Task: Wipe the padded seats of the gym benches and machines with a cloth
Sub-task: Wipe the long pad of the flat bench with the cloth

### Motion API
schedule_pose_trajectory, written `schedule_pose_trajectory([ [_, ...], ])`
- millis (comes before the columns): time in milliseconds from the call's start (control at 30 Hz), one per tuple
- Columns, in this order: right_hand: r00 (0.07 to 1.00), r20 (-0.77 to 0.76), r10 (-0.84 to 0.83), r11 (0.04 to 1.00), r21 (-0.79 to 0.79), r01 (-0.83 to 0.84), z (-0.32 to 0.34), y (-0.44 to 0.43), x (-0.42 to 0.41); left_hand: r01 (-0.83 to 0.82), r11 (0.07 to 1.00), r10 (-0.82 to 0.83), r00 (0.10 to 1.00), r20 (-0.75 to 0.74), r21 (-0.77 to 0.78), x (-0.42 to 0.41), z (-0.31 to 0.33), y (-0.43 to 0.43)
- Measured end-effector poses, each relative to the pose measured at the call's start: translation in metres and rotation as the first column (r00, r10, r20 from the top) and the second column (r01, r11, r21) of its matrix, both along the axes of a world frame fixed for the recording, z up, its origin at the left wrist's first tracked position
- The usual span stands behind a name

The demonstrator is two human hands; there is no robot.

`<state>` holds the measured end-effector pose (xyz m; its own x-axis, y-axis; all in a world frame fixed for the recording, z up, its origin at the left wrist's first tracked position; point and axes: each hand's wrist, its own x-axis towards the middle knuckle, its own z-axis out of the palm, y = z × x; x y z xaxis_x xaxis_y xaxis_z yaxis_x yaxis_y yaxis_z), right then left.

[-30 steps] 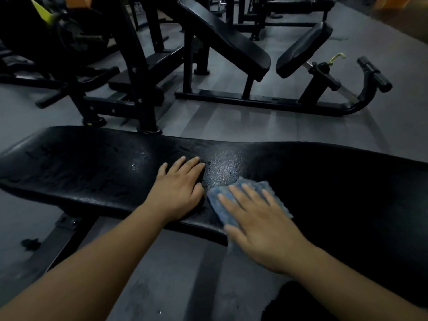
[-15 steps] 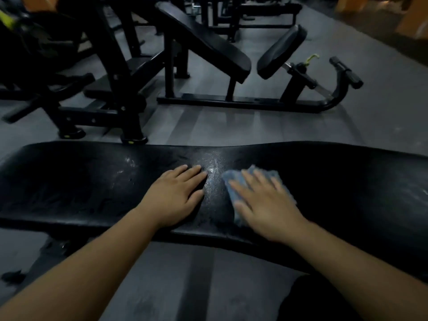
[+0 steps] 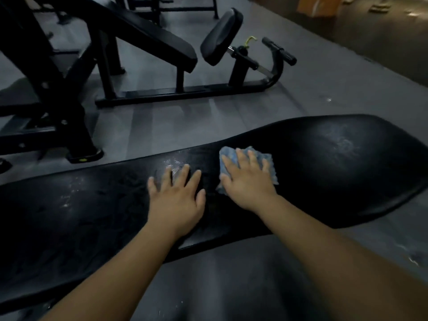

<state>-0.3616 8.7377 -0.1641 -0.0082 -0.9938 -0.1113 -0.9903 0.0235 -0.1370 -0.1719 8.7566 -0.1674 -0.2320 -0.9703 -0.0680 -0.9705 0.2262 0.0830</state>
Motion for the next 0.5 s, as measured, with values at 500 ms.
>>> schedule_pose_trajectory([
  [500, 0.994, -0.064, 0.083, 0.995, -0.058, -0.087, -0.006, -0.015, 0.050, -0.001, 0.999, -0.004, 0.992, -0.129, -0.040, 0.013, 0.001, 0.001],
])
